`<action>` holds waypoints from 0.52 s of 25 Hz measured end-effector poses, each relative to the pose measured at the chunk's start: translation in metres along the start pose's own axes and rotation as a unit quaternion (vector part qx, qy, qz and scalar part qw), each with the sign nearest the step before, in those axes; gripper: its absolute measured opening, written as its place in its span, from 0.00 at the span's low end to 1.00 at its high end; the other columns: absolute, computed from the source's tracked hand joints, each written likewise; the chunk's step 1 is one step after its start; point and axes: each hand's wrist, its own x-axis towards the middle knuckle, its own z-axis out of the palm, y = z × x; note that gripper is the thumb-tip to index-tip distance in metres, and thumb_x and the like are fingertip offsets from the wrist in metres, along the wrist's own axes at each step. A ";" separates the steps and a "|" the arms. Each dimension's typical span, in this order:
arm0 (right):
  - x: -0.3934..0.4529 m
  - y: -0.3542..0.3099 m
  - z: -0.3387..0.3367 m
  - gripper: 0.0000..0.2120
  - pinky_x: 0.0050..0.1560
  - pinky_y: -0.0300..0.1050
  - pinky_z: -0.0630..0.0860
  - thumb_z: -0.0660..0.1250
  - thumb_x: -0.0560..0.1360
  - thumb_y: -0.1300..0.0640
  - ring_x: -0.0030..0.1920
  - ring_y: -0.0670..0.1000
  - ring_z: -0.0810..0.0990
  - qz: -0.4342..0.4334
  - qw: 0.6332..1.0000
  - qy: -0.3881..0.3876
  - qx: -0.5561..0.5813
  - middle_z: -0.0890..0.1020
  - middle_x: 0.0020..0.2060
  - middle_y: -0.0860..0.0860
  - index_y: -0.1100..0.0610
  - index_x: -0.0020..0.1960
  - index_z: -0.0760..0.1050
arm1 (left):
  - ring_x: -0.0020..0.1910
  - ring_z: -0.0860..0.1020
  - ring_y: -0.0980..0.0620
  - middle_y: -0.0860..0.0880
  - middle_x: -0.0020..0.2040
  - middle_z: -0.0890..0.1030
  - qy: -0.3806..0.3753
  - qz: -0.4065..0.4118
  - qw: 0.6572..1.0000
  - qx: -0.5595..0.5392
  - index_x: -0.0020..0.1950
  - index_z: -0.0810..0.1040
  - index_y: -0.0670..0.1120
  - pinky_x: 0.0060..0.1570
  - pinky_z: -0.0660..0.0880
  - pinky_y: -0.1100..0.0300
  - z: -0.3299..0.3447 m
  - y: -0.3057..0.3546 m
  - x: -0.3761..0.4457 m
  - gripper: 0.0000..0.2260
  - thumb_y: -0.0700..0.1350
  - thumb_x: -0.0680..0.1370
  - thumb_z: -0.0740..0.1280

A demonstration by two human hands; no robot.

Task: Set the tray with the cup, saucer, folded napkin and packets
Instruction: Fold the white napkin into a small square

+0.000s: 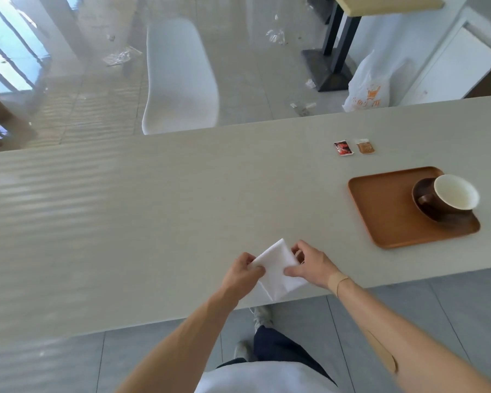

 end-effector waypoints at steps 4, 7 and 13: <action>-0.045 -0.006 0.010 0.15 0.51 0.53 0.77 0.74 0.69 0.56 0.43 0.53 0.78 -0.029 0.996 0.011 0.078 0.81 0.46 0.55 0.50 0.53 0.74 | 0.41 0.74 0.52 0.49 0.46 0.77 -0.022 0.051 0.998 -0.042 0.51 0.74 0.48 0.43 0.73 0.56 -0.005 -0.005 -0.025 0.05 0.44 0.76 0.65; -0.079 -0.007 0.012 0.10 0.47 0.52 0.78 0.72 0.71 0.59 0.45 0.55 0.81 -0.024 0.983 0.055 0.172 0.82 0.48 0.56 0.54 0.50 0.74 | 0.49 0.79 0.47 0.43 0.53 0.79 -0.040 0.093 0.990 -0.100 0.53 0.74 0.48 0.52 0.78 0.47 -0.003 -0.002 -0.042 0.07 0.42 0.77 0.68; -0.132 0.010 0.008 0.16 0.48 0.54 0.79 0.73 0.67 0.54 0.49 0.56 0.84 -0.013 0.943 0.098 0.319 0.84 0.48 0.54 0.53 0.53 0.76 | 0.51 0.83 0.46 0.43 0.54 0.82 -0.116 0.095 0.971 -0.186 0.57 0.76 0.46 0.49 0.81 0.48 0.019 0.015 -0.068 0.10 0.46 0.77 0.69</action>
